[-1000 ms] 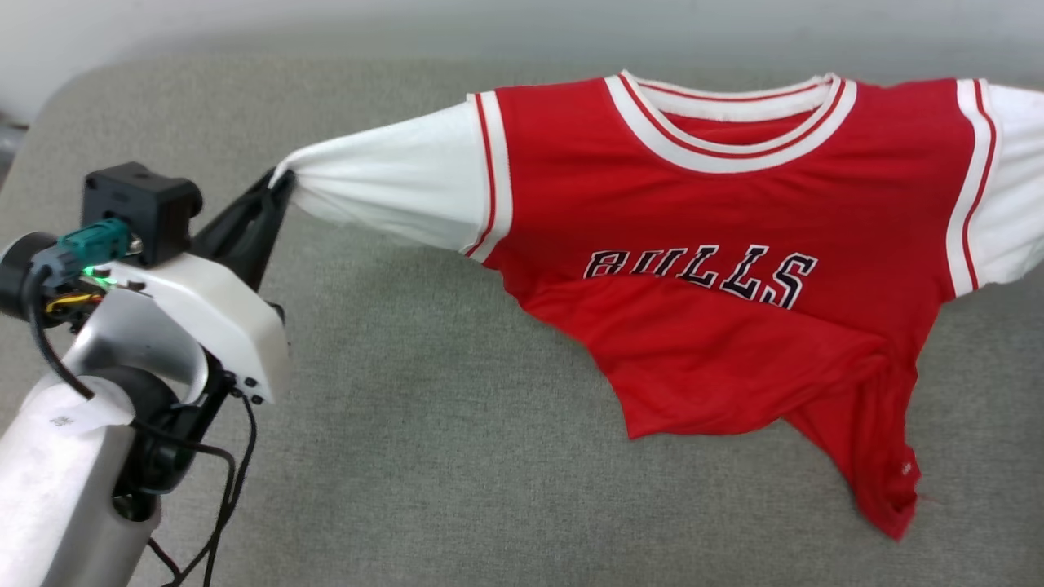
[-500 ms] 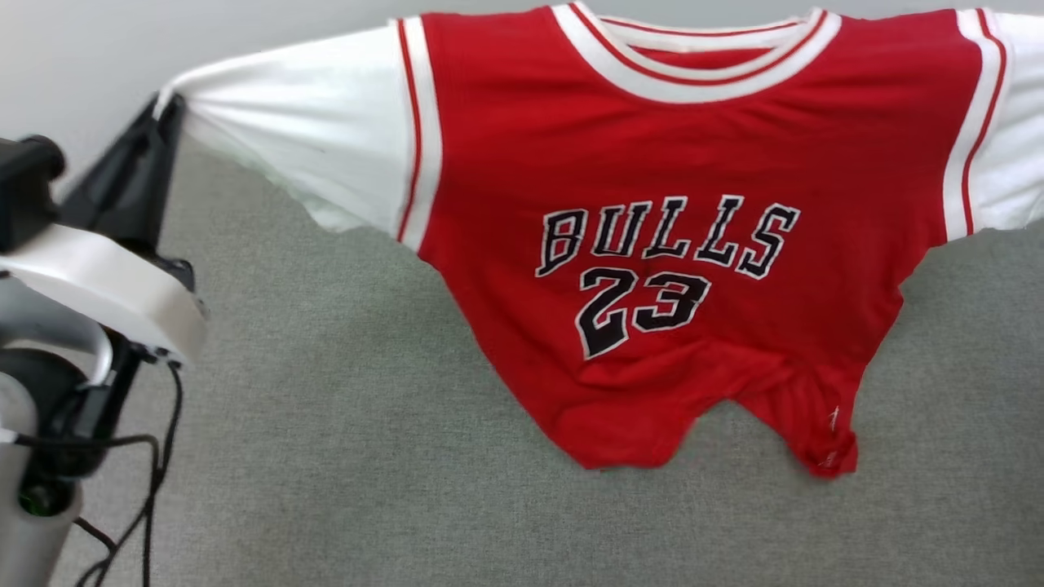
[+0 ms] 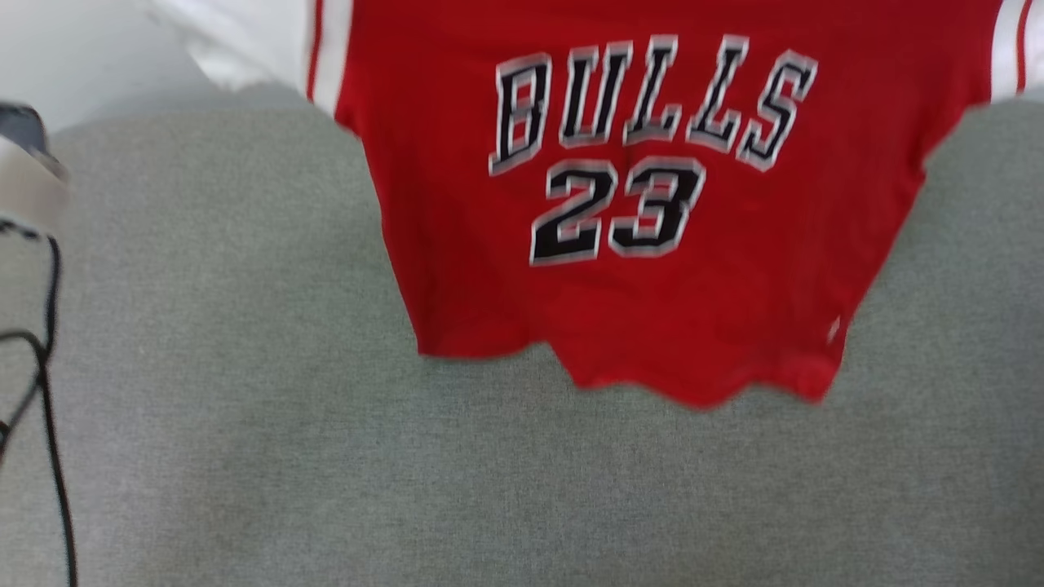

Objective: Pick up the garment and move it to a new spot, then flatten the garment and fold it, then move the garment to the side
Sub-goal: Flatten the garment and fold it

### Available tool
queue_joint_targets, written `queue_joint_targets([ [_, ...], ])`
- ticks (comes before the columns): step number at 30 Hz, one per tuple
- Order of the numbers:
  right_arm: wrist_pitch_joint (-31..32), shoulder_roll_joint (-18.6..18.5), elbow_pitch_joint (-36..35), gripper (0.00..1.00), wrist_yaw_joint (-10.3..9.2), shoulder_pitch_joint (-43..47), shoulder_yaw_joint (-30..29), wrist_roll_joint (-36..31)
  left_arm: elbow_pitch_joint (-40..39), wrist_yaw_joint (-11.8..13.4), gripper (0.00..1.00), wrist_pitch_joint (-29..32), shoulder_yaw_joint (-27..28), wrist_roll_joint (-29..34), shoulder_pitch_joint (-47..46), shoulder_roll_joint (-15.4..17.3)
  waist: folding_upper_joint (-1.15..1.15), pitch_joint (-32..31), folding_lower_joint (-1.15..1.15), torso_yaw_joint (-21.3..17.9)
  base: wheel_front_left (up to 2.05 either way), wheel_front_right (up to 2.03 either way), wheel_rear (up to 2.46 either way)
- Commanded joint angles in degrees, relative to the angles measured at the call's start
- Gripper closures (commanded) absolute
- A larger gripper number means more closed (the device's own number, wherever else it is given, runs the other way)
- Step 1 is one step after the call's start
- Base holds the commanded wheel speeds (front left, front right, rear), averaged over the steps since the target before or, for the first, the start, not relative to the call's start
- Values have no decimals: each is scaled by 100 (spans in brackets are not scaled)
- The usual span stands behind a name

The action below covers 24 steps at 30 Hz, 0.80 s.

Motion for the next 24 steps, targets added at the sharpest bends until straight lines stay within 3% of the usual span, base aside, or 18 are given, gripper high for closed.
queue_joint_targets([
  [1, -64, 8, 71, 100, -10, -219, 3, -49, 107, -42, 100, -23, 51, -21, -229, 61, 0, 206, 1, -6, 0, 0, 0],
  [11, -474, 60, 942, 100, -11, -2138, 192, -491, 1215, -696, 100, -190, -165, 121, -2247, 173, 0, 1431, 1, 75, 0, 0, 0],
  [17, -1042, 265, 1776, 100, -11, -3563, 120, -973, 2227, -984, 100, -514, -441, 455, -3770, -40, 0, 2187, 1, 120, 0, 0, 0],
  [24, -1923, 615, 2842, 100, -11, -4851, -89, -1503, 3584, -1070, 100, -1303, -654, 808, -5260, -467, 0, 2773, 1, 151, 0, 0, 0],
])
